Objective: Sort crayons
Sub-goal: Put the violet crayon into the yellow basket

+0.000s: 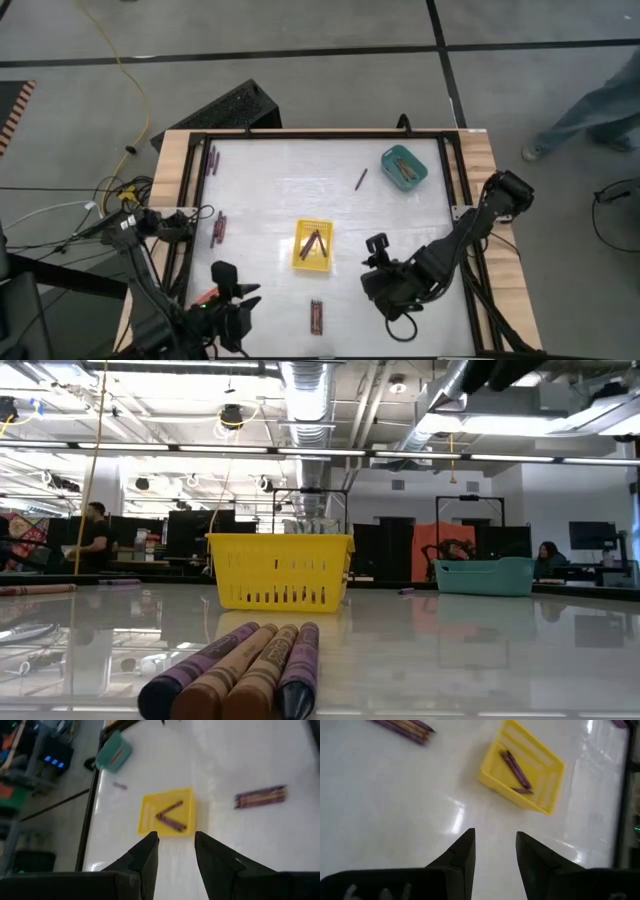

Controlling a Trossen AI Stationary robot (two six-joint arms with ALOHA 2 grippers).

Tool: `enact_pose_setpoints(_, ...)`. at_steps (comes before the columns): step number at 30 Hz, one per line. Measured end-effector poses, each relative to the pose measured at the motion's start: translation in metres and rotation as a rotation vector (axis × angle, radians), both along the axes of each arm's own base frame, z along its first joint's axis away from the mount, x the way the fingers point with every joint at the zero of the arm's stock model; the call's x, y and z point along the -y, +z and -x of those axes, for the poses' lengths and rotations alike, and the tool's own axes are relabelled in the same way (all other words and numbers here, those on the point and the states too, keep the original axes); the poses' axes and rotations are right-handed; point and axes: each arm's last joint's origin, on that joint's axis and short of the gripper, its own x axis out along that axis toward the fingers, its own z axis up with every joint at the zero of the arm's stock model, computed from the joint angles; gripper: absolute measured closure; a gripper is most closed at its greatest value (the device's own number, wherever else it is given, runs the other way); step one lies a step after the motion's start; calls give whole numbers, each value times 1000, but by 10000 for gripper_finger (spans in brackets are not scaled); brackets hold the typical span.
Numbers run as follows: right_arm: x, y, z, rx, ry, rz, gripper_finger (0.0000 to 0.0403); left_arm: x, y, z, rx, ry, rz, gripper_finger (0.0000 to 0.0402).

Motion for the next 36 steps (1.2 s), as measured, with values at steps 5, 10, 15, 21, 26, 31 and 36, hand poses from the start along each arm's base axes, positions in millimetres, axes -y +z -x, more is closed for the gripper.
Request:
enact_pose_setpoints(5, 18, 3, -4, -38, -22, 34, 267, -7, -32, 8, -7, 101, 1, 283)
enact_pose_setpoints(10, 36, 3, -13, -93, -13, 41, 267, -17, -56, 25, 56, 191, 10, 283)
enact_pose_setpoints(15, 63, 2, -27, -153, -21, 29, 267, -28, -79, 41, 145, 233, 48, 283)
enact_pose_setpoints(21, 115, 0, -43, -238, -60, 16, 267, -38, -109, 45, 219, 237, 139, 283)
enact_pose_setpoints(26, 167, -1, -53, -279, -52, -43, 267, -41, -132, 39, 246, 216, 175, 283)
enact_pose_setpoints(31, 219, -2, -58, -278, -32, -58, 267, -44, -147, 31, 269, 205, 187, 283)
enact_pose_setpoints(36, 272, -23, -63, -338, -49, -80, 267, -47, -154, 25, 300, 205, 178, 283)
